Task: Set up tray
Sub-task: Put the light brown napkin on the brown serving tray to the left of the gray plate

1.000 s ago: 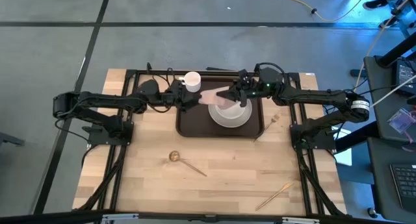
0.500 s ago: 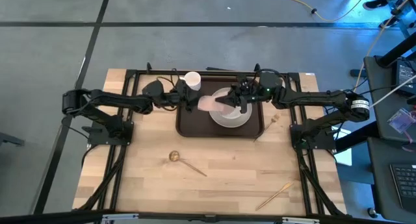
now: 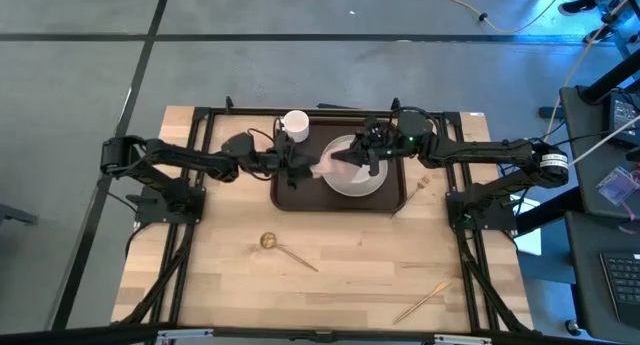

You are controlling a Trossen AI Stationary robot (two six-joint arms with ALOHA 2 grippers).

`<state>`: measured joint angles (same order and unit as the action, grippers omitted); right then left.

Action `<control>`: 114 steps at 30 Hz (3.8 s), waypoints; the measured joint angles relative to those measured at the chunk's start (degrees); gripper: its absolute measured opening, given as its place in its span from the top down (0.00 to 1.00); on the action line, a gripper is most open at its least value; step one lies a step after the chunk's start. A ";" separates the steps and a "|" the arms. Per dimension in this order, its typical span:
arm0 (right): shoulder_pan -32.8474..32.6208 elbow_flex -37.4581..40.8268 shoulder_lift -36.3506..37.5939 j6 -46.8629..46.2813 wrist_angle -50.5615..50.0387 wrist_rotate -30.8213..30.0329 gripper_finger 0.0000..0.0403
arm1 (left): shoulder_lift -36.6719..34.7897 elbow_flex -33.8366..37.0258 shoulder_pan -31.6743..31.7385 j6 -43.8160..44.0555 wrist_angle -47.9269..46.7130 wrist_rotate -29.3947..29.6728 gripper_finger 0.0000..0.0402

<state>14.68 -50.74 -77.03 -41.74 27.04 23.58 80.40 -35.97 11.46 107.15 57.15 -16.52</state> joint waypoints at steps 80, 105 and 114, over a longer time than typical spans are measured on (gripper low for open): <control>-8.21 0.00 -6.23 -19.01 4.94 -3.36 0.37 | -0.02 -2.53 11.86 -29.85 8.62 -25.60 0.99; -9.35 0.00 -12.98 -50.41 24.02 -8.60 0.37 | -14.34 -2.58 16.44 -43.45 9.04 -44.95 0.99; -12.77 0.00 -20.82 -65.71 38.61 -13.38 0.37 | -14.34 -2.58 19.48 -45.41 8.87 -45.81 0.99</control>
<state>1.91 -50.74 -97.86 -107.45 65.66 10.20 66.06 -38.54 30.94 61.74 66.02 -62.32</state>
